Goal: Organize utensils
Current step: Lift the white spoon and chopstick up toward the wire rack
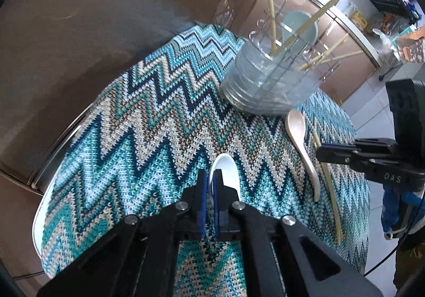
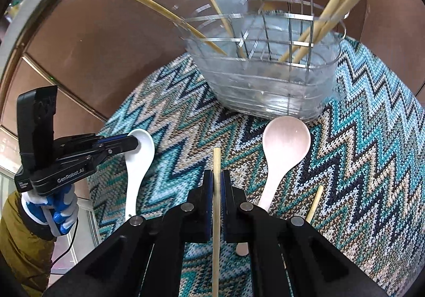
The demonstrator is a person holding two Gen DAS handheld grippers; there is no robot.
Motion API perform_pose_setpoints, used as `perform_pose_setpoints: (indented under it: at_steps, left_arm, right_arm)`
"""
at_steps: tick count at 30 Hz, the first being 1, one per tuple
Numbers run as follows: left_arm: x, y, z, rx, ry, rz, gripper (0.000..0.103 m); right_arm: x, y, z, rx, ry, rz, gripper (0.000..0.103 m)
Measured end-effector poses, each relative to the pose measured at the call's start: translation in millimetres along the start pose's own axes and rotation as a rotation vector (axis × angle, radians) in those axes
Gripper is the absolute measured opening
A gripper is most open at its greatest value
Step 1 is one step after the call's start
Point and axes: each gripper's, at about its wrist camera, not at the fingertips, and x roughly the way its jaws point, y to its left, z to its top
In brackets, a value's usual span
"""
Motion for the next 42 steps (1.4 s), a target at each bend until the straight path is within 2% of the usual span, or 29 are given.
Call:
perform_pose_setpoints:
  at_steps: [24, 32, 38, 42]
  left_arm:
    - [-91, -3, -11, -0.085, -0.195, 0.055, 0.004]
    - [-124, -8, -12, -0.11, -0.278, 0.053, 0.004]
    - [-148, -24, 0, -0.088, -0.356, 0.054, 0.004]
    - [-161, -44, 21, -0.058, -0.444, 0.065, 0.004]
  right_arm:
    - [-112, 35, -43, -0.055, -0.188, -0.016, 0.005]
    - [-131, 52, -43, -0.071, -0.263, -0.025, 0.005]
    - [-157, 59, -41, -0.092, -0.363, -0.015, 0.005]
    - [-180, 63, -28, -0.123, -0.496, -0.029, 0.005]
